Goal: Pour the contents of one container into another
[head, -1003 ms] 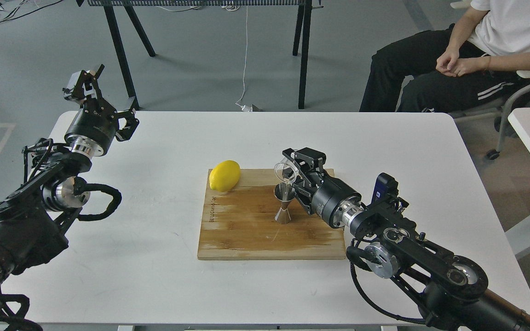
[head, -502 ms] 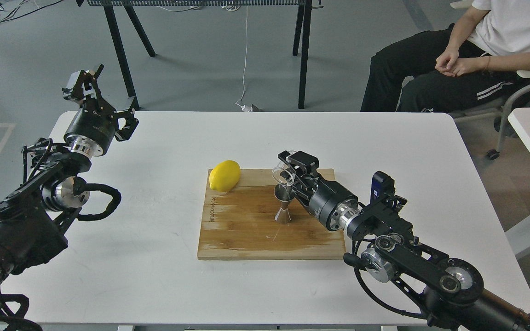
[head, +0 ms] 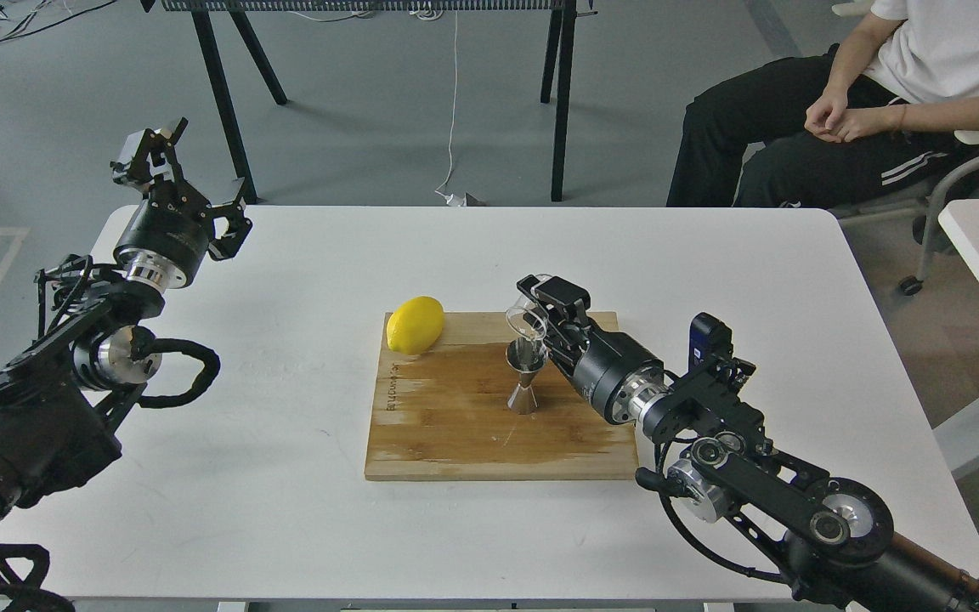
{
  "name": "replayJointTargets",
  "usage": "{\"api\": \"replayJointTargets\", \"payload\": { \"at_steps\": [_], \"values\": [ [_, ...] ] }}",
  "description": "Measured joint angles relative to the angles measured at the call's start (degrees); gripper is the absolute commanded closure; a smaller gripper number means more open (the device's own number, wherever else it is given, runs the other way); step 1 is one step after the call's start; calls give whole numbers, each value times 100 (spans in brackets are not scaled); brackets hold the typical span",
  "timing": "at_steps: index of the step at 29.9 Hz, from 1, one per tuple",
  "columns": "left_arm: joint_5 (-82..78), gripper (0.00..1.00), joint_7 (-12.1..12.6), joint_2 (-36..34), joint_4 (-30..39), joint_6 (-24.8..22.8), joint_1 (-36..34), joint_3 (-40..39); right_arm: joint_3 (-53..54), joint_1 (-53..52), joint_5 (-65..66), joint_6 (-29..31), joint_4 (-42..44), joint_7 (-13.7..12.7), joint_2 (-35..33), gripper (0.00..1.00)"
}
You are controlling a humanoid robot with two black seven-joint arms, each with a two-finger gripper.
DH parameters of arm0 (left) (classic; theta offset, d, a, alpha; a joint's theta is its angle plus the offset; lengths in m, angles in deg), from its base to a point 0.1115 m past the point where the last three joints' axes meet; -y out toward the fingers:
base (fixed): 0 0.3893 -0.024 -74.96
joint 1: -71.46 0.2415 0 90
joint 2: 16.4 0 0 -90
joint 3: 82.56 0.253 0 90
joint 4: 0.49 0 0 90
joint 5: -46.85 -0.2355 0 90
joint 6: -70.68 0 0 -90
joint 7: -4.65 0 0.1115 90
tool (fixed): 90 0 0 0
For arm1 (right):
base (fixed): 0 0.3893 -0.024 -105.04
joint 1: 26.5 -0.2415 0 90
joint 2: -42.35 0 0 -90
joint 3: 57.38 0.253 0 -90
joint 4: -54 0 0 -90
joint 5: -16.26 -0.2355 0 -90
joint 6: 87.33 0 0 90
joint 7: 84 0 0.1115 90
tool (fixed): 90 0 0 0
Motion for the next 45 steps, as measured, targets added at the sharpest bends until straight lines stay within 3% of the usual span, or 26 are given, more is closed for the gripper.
{"api": "replayJointTargets", "payload": {
  "at_steps": [37,45],
  "values": [
    [-3,0,0,-18,-2,1,0,-2,-528,-153,1704,-79,134,571,-320,73],
    [1,0,0,-33,-1,0,0,-8,-738,-155,1881,-352,135,857,-496,73]
  ]
}}
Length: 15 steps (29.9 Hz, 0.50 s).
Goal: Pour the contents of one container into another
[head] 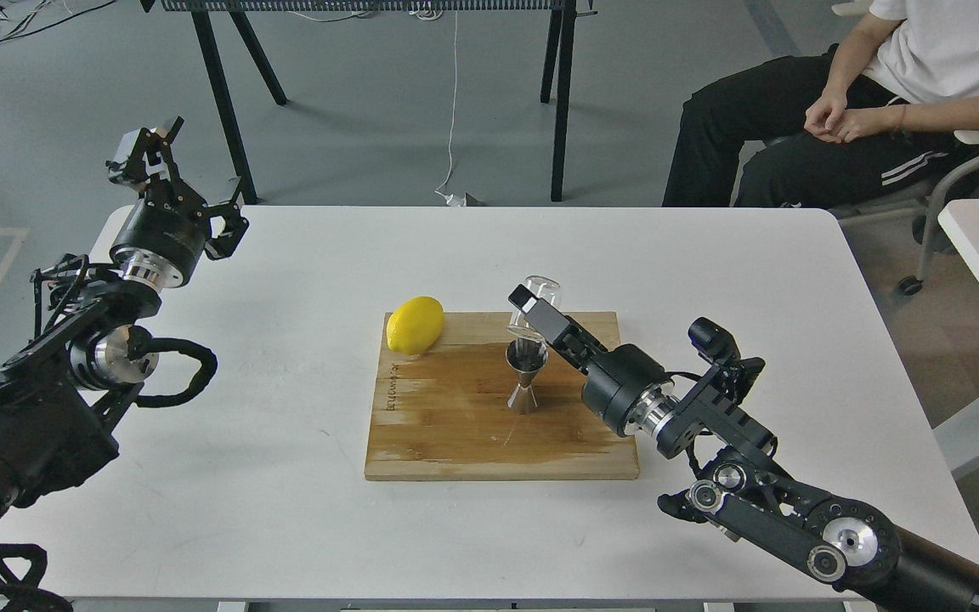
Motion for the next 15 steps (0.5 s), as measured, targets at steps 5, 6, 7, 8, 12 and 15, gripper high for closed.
{"api": "replayJointTargets", "payload": {
  "at_steps": [5,6,7,8,12,15],
  "values": [
    [9,0,0,-21,0,0,0,-26,80,37,-490,-29,-124,-72,-190,73],
    [9,0,0,-22,0,-2,0,-59,103,49,-691,-29,-191,-78,-235,73],
    [9,0,0,-24,1,-4,0,-101,151,63,-948,-29,-275,-86,-304,73],
    [9,0,0,-27,1,-5,0,-139,230,82,-1257,-26,-346,-102,-382,73],
    [10,0,0,-92,1,-21,0,-274,787,298,-2342,-11,-545,-202,-511,73],
    [16,0,0,-146,1,-29,-1,-305,1397,556,-3236,6,-576,-281,-507,73]
  ]
}}
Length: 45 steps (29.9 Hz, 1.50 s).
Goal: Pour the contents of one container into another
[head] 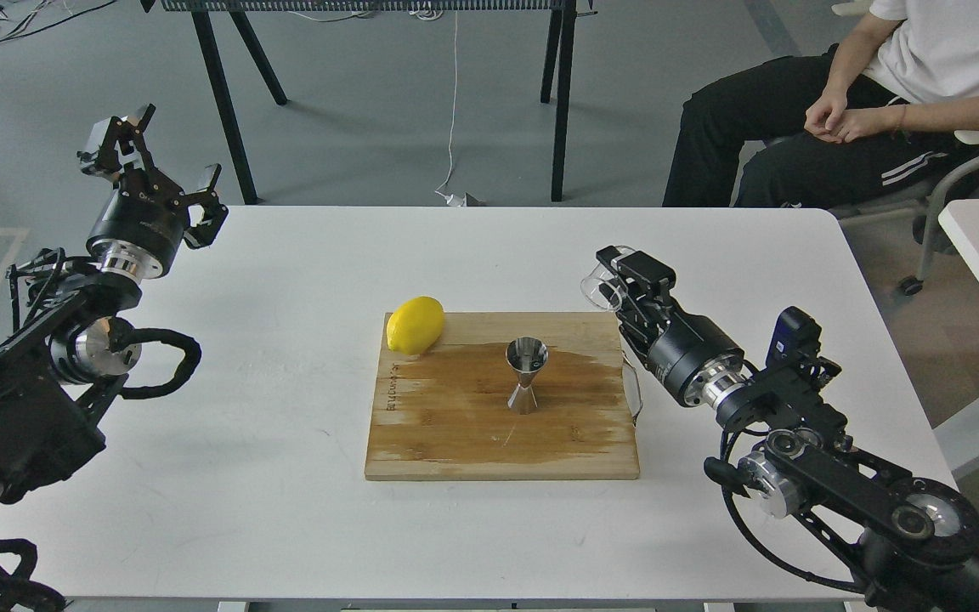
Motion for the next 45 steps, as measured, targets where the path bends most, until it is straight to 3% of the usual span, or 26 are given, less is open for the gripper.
{"api": "replayJointTargets", "payload": {
  "at_steps": [7,12,25,29,39,45],
  "values": [
    [62,0,0,15,0,-8,3,-12,994,274,-2209,13,181,-83,-34,72],
    [186,0,0,69,-2,-16,32,-12,1538,314,-3474,144,863,-232,-49,72],
    [292,0,0,173,-2,4,29,-5,2104,323,-6280,2514,3281,-1414,63,70],
    [292,0,0,169,-2,11,17,-4,2112,331,-6532,2935,3675,-1480,337,69],
    [293,0,0,166,-3,21,26,-4,2372,332,-6568,3238,4311,-1482,827,67],
    [300,0,0,166,-3,21,12,-4,2391,332,-6568,3247,4402,-1479,867,56]
  ]
}}
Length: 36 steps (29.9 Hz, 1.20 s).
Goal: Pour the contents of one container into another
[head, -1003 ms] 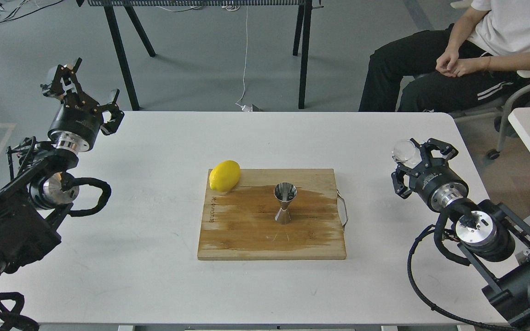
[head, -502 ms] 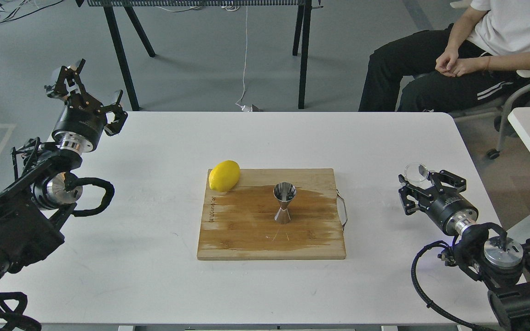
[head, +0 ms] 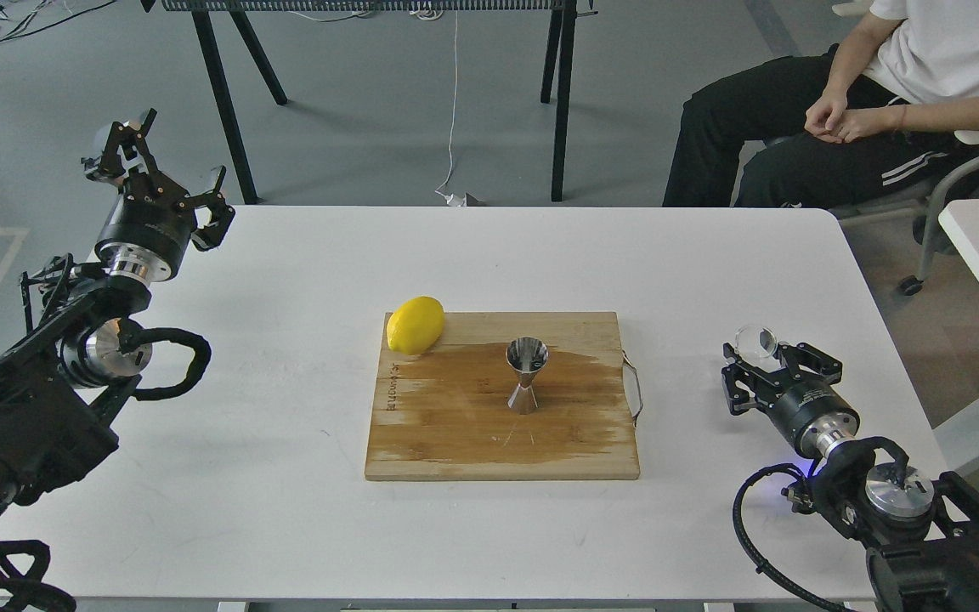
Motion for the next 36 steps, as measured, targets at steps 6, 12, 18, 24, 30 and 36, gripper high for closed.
{"api": "replayJointTargets", "payload": {
  "at_steps": [6,12,18,24,30,36],
  "values": [
    [0,0,0,0,0,0,1,0,-18,0,0,0,5,-1,-3,45],
    [0,0,0,-28,0,-2,-4,2,-52,0,7,28,94,-1,0,72],
    [-3,0,0,-34,1,-8,-10,8,-112,-20,11,181,139,0,4,57],
    [-3,0,0,-18,2,-3,-10,9,-117,-131,12,181,456,2,43,40],
    [-3,0,0,-17,2,0,-11,5,-117,-176,10,194,580,0,81,47],
    [-3,0,0,-26,2,0,-22,8,-117,-176,9,223,584,-1,83,67]
  ]
}}
